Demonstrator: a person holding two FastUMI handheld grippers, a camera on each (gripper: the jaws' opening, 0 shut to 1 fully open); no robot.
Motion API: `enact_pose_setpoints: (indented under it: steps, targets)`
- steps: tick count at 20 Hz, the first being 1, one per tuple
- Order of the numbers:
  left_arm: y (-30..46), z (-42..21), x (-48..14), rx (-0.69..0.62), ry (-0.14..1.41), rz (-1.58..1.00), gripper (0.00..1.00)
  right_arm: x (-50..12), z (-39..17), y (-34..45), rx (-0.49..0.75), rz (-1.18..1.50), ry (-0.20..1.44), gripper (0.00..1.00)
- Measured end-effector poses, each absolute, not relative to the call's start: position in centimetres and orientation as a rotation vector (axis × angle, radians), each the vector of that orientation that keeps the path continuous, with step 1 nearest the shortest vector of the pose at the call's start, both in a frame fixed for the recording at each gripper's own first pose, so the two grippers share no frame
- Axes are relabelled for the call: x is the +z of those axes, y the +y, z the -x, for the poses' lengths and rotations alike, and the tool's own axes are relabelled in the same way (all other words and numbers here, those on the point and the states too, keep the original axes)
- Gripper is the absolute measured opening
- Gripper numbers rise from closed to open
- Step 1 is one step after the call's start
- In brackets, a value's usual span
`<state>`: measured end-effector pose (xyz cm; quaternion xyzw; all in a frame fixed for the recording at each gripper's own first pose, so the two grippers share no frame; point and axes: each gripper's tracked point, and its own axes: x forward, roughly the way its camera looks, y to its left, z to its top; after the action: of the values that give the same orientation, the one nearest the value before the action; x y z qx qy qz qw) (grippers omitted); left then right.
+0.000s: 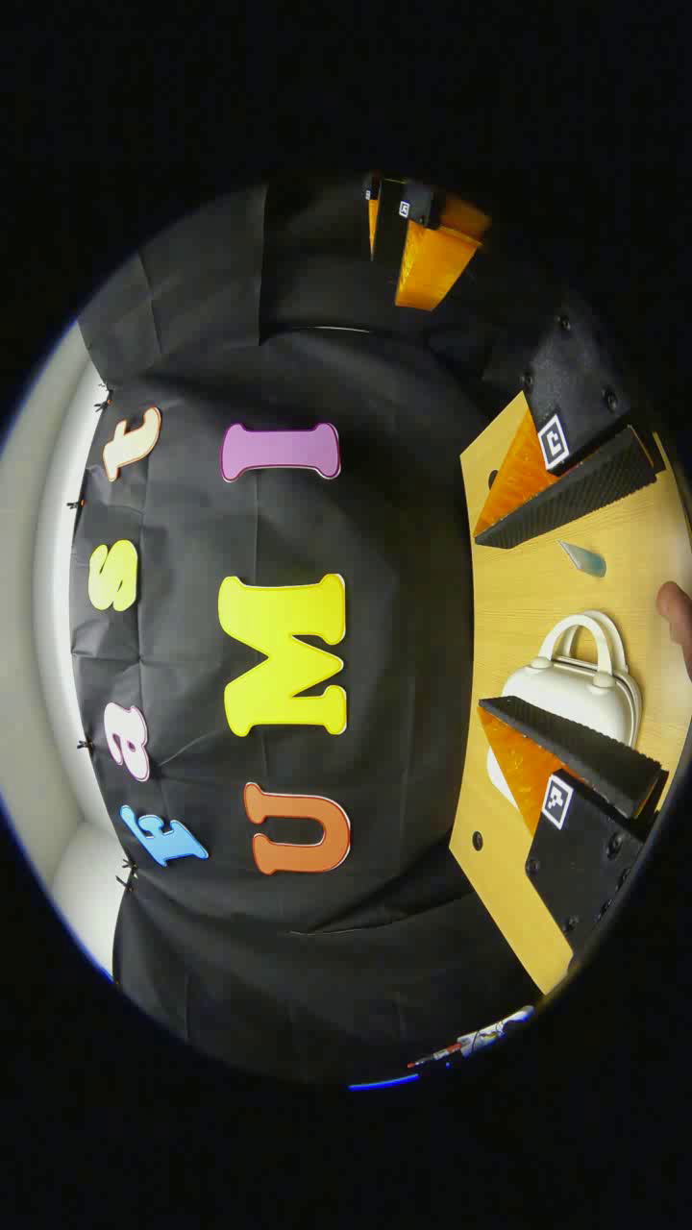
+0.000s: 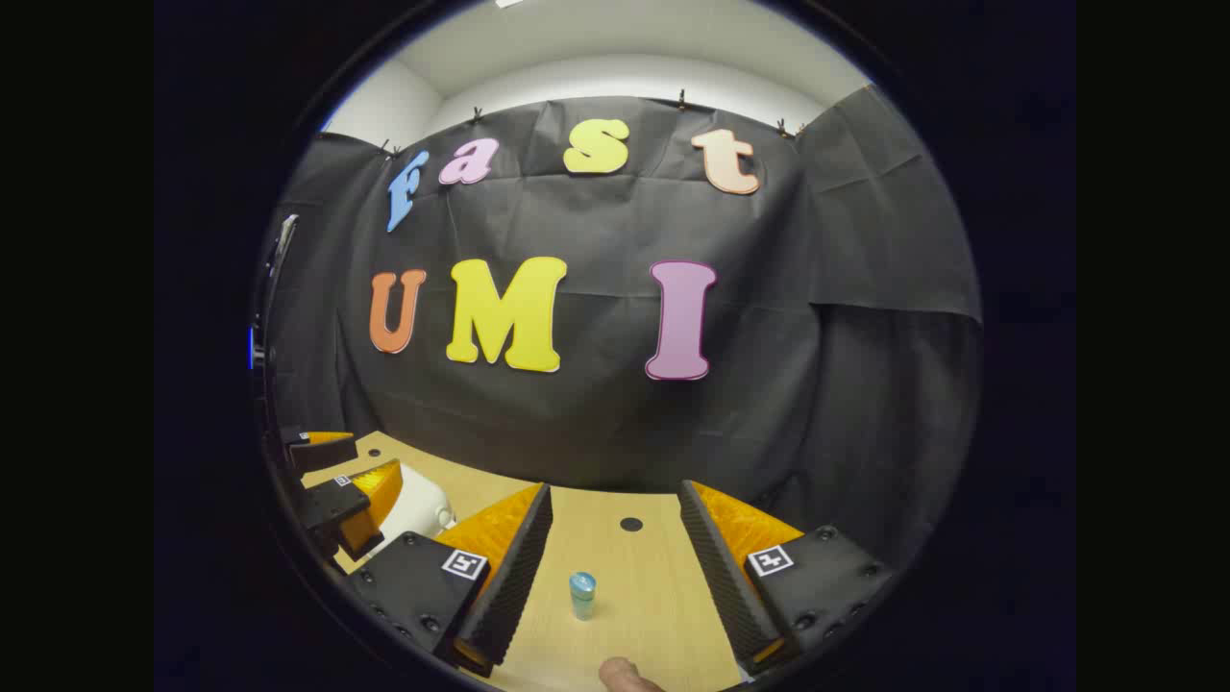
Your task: First open the suitcase, pack the skin care products into it, and then close the suitcase.
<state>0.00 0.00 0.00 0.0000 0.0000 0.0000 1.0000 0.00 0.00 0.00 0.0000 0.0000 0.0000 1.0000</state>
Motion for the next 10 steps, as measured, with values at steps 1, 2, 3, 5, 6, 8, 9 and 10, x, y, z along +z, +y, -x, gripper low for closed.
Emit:
enact_pose_setpoints:
  steps: [1,2,3,5,6,8,9,10]
  targets:
    - [-0.1,-0.1,-0.2,-0.001,0.005,0.004,0.99,-0.1,-0.1,-0.1,0.001,0.000,0.005,0.78]
    - [-0.3,-0.2,-0.4,-0.001,0.009,0.006,0.99,-0.3,-0.2,-0.1,0.002,-0.004,0.010,0.80]
    - [-0.5,-0.3,-0.4,-0.001,0.011,0.007,0.99,-0.3,-0.3,-0.2,0.002,-0.008,0.013,0.80]
    - [-0.8,-0.3,-0.3,-0.010,0.005,0.015,0.99,-0.3,-0.4,-0.5,-0.003,-0.006,0.012,0.78]
    - [-1.0,-0.5,-0.4,-0.014,0.008,0.012,0.99,-0.4,-0.5,-0.8,-0.012,-0.003,0.009,0.78]
    - [-1.4,-0.5,-0.3,-0.019,0.008,0.004,0.99,-0.3,-0.6,-0.8,-0.012,-0.003,0.008,0.78]
    - [-1.6,-0.6,-0.1,-0.023,0.003,0.004,0.99,-0.2,-0.6,-0.9,-0.014,-0.002,0.006,0.80]
    - [-1.8,-0.6,-0.1,-0.026,0.003,0.000,0.99,-0.1,-0.6,-1.1,-0.017,-0.002,0.002,0.78]
